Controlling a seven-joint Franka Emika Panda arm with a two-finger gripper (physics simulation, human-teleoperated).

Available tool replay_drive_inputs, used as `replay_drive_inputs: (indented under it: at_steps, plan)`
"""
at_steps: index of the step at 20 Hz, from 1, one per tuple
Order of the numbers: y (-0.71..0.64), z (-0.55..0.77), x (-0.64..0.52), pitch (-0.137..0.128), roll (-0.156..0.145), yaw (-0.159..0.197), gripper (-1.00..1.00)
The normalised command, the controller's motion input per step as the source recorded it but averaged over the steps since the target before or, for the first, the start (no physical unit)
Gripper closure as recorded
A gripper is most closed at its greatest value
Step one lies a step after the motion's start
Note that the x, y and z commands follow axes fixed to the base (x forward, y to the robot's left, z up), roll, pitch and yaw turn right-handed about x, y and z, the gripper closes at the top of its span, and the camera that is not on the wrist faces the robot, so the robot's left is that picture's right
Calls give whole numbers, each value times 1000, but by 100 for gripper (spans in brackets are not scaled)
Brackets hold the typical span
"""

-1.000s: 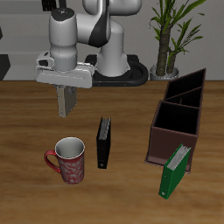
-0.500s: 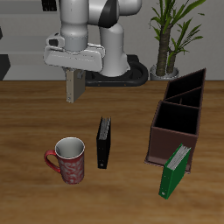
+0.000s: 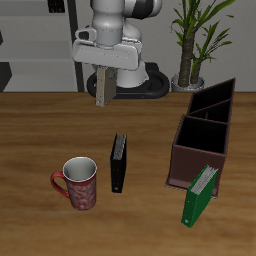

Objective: Place the yellow book into the left desk caddy's back compartment

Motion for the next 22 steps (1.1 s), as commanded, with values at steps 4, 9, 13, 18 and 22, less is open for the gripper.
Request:
replay_drive_inputs:
  at_steps: [4, 9, 13, 18, 22]
  plan:
    - [377, 104, -74, 23, -6, -50, 100]
    - [528, 191, -146, -1, 48, -68, 100]
    - [590, 91, -157, 14, 67, -26, 100]
    - [494, 8, -159, 7, 48, -30, 100]
    - [344, -40, -35, 35, 46, -6, 100]
